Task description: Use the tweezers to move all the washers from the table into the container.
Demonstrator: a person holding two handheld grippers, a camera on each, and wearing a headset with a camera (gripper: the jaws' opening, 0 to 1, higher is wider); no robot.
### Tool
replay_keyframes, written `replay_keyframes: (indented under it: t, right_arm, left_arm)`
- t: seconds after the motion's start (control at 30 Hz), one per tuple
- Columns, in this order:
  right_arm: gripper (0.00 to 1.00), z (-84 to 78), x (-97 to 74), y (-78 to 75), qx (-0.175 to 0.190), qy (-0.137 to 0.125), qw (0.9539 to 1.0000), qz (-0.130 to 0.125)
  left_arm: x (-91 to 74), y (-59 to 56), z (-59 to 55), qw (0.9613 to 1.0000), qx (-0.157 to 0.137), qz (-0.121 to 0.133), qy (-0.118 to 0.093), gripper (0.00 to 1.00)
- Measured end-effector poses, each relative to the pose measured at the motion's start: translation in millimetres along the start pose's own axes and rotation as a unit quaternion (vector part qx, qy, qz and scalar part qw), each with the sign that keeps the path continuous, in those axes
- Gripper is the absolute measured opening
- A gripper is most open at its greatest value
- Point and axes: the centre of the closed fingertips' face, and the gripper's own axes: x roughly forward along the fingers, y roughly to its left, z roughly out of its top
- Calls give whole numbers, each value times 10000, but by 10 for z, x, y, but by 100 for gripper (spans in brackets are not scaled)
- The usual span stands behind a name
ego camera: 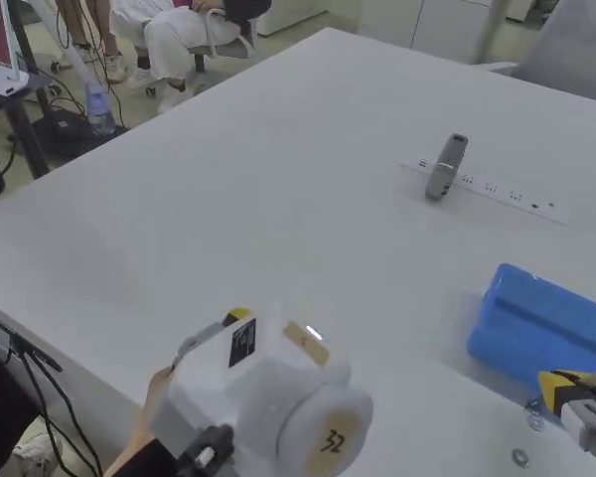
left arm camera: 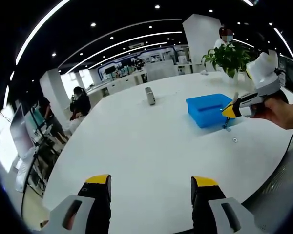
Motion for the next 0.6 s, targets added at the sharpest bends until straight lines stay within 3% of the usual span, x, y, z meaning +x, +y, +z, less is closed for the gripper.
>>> replay_keyframes:
  t: [0.17, 0.3, 0.4, 0.6]
  right_arm:
    - [2, -1, 19, -22, 68, 105, 9999, 98]
    - [2, -16, -1, -27, 409, 195, 9988, 161]
    - [1, 12, -64, -33, 678, 141, 9974, 190]
    - [2, 218, -257, 20, 952, -72, 9946, 401]
  left_arm:
    - [0, -4, 2, 10000, 7, -12, -5, 67]
    - [-3, 2, 7, 10000, -13, -9, -25, 67]
    - [-4, 4, 12, 10000, -7, -4, -40, 66]
    - [-8, 1, 15, 10000, -11, -12, -58, 66]
